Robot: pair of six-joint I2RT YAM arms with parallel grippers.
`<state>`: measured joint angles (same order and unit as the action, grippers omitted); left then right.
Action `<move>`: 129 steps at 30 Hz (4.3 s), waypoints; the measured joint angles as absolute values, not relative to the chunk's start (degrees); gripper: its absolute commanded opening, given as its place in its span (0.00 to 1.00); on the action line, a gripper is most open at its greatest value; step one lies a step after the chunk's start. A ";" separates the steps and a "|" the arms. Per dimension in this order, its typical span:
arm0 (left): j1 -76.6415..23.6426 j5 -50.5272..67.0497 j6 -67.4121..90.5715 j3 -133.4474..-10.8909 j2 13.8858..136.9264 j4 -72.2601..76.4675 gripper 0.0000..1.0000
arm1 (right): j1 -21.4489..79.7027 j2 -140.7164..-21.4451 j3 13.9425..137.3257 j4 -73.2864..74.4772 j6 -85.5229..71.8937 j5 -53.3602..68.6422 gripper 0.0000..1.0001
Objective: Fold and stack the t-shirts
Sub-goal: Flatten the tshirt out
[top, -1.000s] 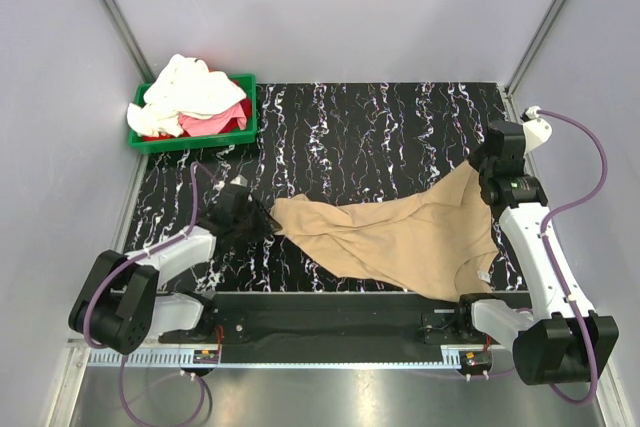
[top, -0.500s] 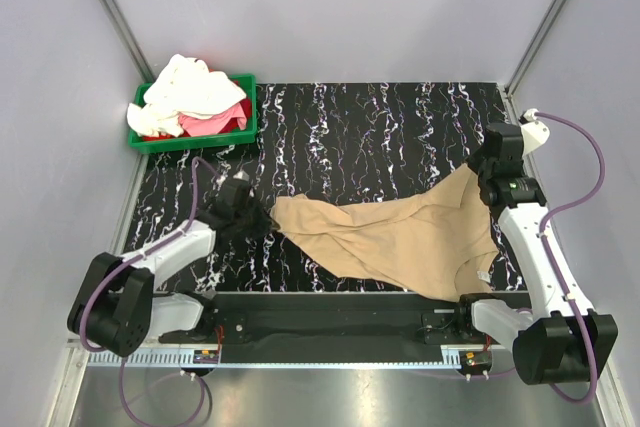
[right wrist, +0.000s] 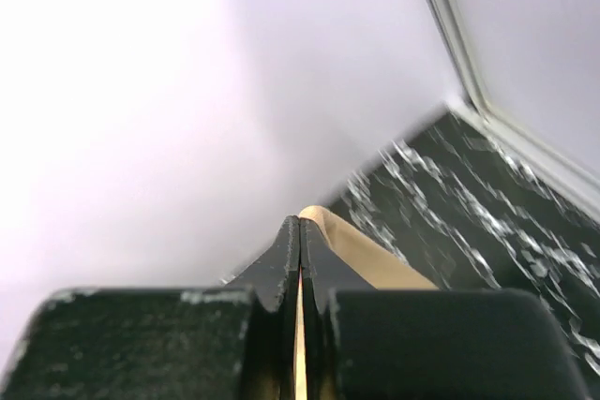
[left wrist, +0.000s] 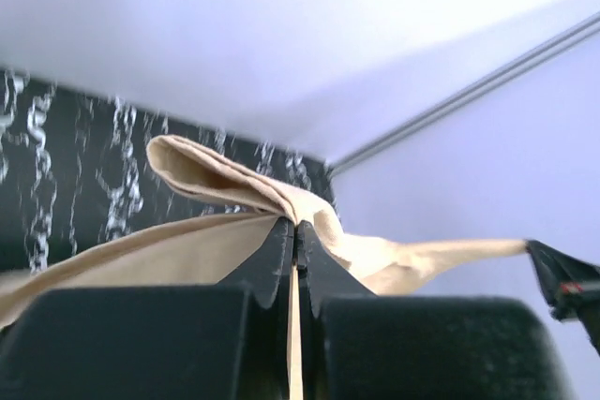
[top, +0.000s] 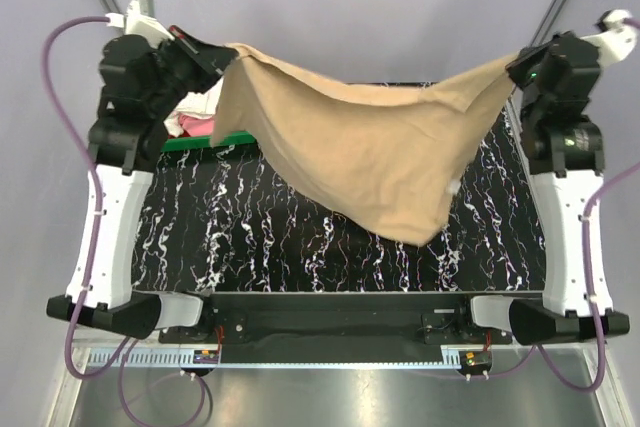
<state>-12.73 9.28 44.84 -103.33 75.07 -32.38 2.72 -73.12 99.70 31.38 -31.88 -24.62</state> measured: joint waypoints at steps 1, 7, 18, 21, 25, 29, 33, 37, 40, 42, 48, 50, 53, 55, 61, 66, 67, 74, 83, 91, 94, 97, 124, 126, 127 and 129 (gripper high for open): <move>-12.12 9.61 44.91 -105.51 75.11 -33.34 0.00 | 2.72 -72.86 102.63 31.77 -31.77 -24.62 0.00; -11.68 14.20 45.65 -106.74 70.78 -38.89 0.00 | 2.72 -64.86 110.32 34.68 -31.97 -24.29 0.00; -11.68 22.13 47.46 -94.80 49.82 -44.18 0.00 | 2.72 -45.71 111.72 43.62 -33.89 -23.86 0.00; -11.68 24.01 47.03 -89.91 48.01 -43.79 0.00 | 2.72 -45.60 110.76 44.31 -33.89 -23.27 0.00; -11.68 26.09 45.60 -80.16 49.34 -43.88 0.07 | 2.72 -45.67 101.86 44.60 -34.13 -22.79 0.00; -11.68 26.89 43.05 -71.55 54.61 -44.27 0.00 | 2.72 -46.74 90.26 44.56 -34.39 -21.82 0.00; -11.68 26.79 40.32 -66.24 59.79 -42.94 0.00 | 2.72 -48.71 82.83 44.10 -35.05 -20.12 0.00; -11.68 26.85 39.29 -64.45 62.11 -41.54 0.00 | 2.72 -49.25 79.35 42.35 -35.64 -18.68 0.00; -11.68 26.50 38.68 -64.38 64.18 -39.68 0.00 | 2.72 -49.08 78.26 40.58 -35.73 -18.31 0.00; -11.68 25.85 38.39 -64.29 64.90 -39.16 0.00 | 2.72 -49.12 77.67 39.51 -35.73 -18.31 0.00; -11.68 23.33 37.71 -72.44 70.48 -39.70 0.00 | 2.72 -54.43 79.92 35.57 -34.54 -19.88 0.00; -11.51 22.70 37.76 -80.42 75.02 -39.27 0.00 | 2.72 -58.92 83.90 34.09 -33.52 -20.95 0.00; -10.83 22.48 38.57 -94.96 82.30 -39.33 0.00 | 2.68 -68.05 93.41 31.92 -30.89 -22.20 0.00; -10.55 22.41 39.42 -102.02 85.19 -38.85 0.00 | 2.68 -72.99 99.37 30.92 -29.08 -22.70 0.00; -10.22 22.52 42.92 -111.50 84.01 -38.41 0.00 | 2.68 -74.96 110.34 31.59 -25.32 -23.38 0.00; -10.24 22.57 45.10 -107.59 73.91 -39.20 0.00 | 2.66 -65.04 109.60 33.39 -24.51 -24.03 0.00; -10.24 22.72 45.50 -106.72 71.22 -39.51 0.00 | 2.68 -62.02 108.88 34.11 -24.36 -24.67 0.00; -10.22 25.67 49.82 -105.75 55.02 -38.57 0.00 | 2.66 -43.92 111.04 37.41 -24.21 -28.91 0.00; -10.24 28.21 53.04 -105.86 51.35 -36.75 0.00 | 2.66 -42.65 115.72 38.02 -22.63 -31.09 0.00; -10.24 25.67 52.07 -92.88 60.23 -32.03 0.00 | 2.66 -57.04 107.63 29.06 -14.37 -33.47 0.00; -10.24 24.58 51.46 -88.25 67.61 -27.75 0.00 | 2.66 -66.52 101.75 21.34 -9.76 -33.54 0.00; -10.24 23.57 50.41 -85.84 78.70 -22.72 0.00 | 2.55 -76.14 96.71 14.22 -6.22 -32.82 0.00; -5.26 25.91 47.86 -126.58 144.03 -0.89 0.00 | -7.97 -127.39 105.75 -5.21 -15.05 -15.35 0.00; -5.10 26.20 47.81 -126.74 144.40 -0.25 0.00 | -8.60 -125.14 101.69 -4.73 -17.72 -15.33 0.00; -5.06 26.35 47.68 -126.74 144.51 -0.38 0.00 | -9.02 -123.92 99.66 -4.34 -18.94 -15.31 0.00; -4.86 26.52 46.74 -126.74 144.70 -1.15 0.00 | -9.82 -121.40 96.23 -3.38 -21.10 -15.31 0.00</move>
